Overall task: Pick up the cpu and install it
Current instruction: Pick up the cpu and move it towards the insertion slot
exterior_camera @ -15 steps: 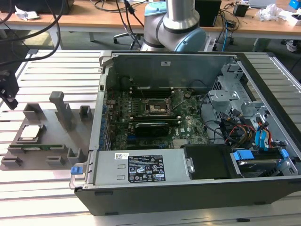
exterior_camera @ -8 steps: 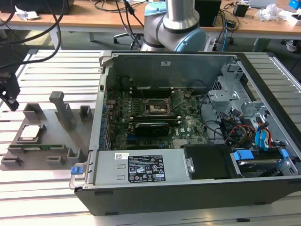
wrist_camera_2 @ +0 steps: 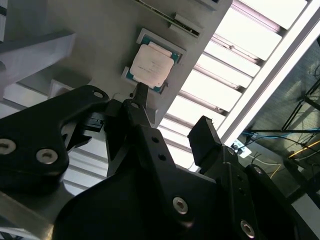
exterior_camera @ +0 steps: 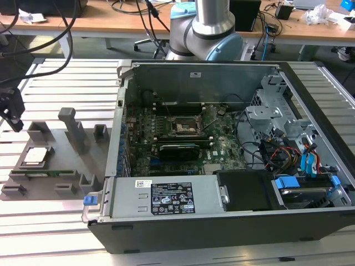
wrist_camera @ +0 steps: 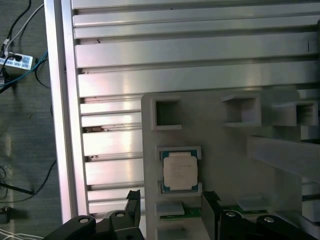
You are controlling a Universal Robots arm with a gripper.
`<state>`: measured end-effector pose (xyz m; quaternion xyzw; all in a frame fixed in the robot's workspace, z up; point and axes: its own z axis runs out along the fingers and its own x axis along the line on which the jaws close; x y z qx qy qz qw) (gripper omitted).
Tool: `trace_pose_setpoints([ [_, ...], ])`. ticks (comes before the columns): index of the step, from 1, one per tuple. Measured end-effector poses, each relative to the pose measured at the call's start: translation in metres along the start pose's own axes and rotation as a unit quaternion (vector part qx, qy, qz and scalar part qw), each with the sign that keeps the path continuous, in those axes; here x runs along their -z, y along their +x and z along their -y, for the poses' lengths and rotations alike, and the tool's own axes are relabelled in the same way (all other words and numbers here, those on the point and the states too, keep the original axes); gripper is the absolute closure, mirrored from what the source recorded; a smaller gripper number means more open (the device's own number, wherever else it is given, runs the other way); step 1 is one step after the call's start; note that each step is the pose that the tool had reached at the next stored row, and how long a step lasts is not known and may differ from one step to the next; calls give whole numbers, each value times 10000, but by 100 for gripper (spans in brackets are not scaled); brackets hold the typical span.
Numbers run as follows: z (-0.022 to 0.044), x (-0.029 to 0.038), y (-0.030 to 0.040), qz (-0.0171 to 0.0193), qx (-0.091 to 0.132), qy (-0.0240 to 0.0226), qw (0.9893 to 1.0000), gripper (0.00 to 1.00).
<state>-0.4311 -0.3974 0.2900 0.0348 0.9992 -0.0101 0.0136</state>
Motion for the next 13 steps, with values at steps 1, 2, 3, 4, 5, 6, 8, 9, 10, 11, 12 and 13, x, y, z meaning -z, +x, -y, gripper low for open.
trace_pose_setpoints([
  [1,0,-7,0,0,0,0,10000,40],
  [2,0,-11,0,0,0,0,10000,40],
  [3,0,-15,0,0,0,0,10000,40],
  [4,0,-19,0,0,0,0,10000,40],
  [5,0,-26,1,0,0,0,10000,40],
  [6,-1,-33,1,0,0,0,10000,40],
  [8,-1,-43,1,0,0,0,10000,40],
  [9,-1,-47,1,0,0,0,10000,40],
  [10,-1,-50,1,0,0,0,10000,40],
  [11,-1,-54,2,0,0,0,10000,40],
  [12,-1,-57,2,0,0,0,10000,40],
  [13,-1,-62,2,0,0,0,10000,40],
])
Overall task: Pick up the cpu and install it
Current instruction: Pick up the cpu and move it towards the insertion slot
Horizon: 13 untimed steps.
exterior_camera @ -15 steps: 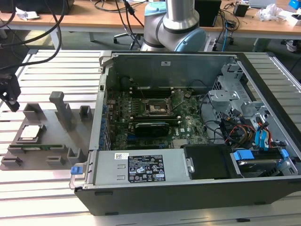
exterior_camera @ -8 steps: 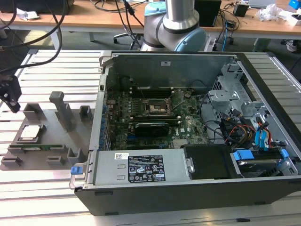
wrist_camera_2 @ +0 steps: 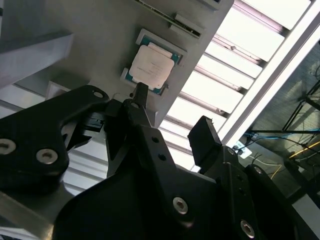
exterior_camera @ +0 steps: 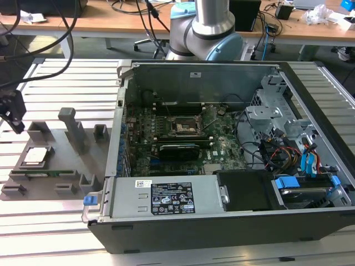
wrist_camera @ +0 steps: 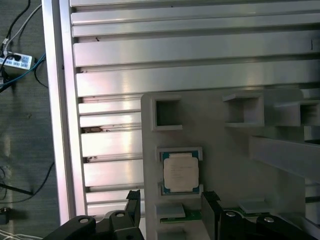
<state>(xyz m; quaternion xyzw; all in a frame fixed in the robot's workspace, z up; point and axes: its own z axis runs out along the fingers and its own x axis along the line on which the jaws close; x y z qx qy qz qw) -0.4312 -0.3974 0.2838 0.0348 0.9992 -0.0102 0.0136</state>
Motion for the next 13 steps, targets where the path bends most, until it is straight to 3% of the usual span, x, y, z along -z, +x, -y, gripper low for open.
trace_pose_setpoints([
  [13,-1,-65,2,-1,0,0,10000,40],
])
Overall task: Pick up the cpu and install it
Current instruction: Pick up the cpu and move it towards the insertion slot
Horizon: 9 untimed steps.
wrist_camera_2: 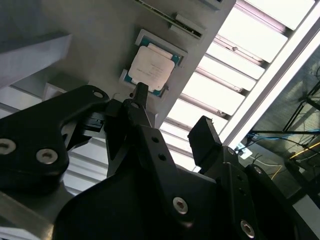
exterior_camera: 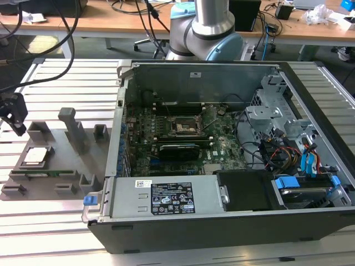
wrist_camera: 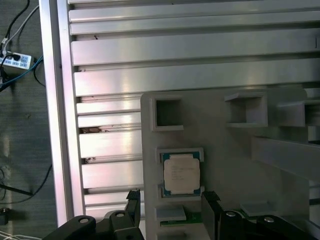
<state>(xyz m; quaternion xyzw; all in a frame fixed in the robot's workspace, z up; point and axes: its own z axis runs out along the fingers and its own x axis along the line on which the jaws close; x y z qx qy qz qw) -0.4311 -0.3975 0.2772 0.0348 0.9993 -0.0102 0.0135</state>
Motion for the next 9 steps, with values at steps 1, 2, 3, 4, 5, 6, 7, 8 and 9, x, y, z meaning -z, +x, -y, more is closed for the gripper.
trace_pose_setpoints([
  [1,0,-4,0,0,0,0,10000,40],
  [2,0,-10,0,1,0,0,10000,40],
  [3,0,-14,0,0,0,0,10000,40],
  [4,-1,-20,1,0,0,0,10000,40],
  [5,-1,-25,1,1,0,0,10000,40],
  [6,-1,-28,1,0,0,0,10000,40],
  [7,-1,-34,1,0,0,0,10000,40],
  [8,-1,-38,1,0,0,0,10000,40],
  [9,-1,-44,1,0,0,0,10000,40],
])
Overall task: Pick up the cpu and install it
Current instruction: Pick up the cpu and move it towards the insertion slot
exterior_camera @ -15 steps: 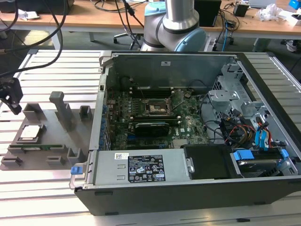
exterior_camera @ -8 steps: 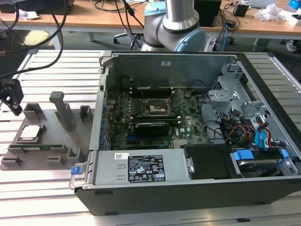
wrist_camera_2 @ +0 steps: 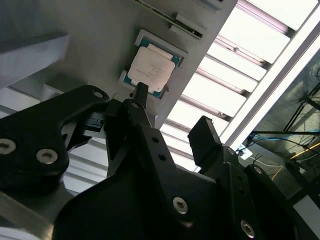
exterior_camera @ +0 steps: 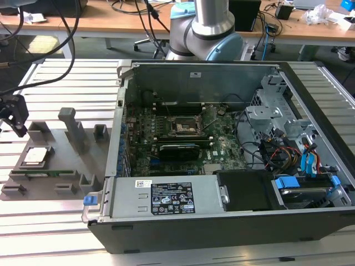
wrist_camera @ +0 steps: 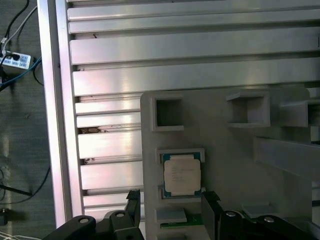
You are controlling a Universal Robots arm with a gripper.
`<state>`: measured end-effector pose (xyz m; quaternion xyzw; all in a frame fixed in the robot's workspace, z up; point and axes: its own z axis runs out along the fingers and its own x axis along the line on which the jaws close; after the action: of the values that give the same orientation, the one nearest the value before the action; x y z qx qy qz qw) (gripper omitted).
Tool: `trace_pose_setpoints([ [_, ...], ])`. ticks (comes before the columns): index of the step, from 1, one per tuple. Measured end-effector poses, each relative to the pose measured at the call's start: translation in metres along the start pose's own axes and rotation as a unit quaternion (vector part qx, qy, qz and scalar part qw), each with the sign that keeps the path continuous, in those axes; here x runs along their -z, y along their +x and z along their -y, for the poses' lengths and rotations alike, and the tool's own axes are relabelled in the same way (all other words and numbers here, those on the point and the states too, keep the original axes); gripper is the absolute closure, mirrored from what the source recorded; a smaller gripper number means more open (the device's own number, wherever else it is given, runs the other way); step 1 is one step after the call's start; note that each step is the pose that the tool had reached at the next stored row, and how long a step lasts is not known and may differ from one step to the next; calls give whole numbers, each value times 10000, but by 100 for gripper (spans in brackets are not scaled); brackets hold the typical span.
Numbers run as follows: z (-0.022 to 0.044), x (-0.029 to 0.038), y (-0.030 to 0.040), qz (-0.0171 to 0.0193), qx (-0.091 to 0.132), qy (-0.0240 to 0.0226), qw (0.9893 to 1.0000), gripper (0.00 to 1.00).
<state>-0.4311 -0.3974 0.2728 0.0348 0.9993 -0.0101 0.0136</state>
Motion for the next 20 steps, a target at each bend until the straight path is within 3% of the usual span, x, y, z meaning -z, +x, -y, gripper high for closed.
trace_pose_setpoints([
  [12,-1,-66,2,1,0,0,10000,40],
  [20,-3,-164,5,0,0,0,10000,40],
])
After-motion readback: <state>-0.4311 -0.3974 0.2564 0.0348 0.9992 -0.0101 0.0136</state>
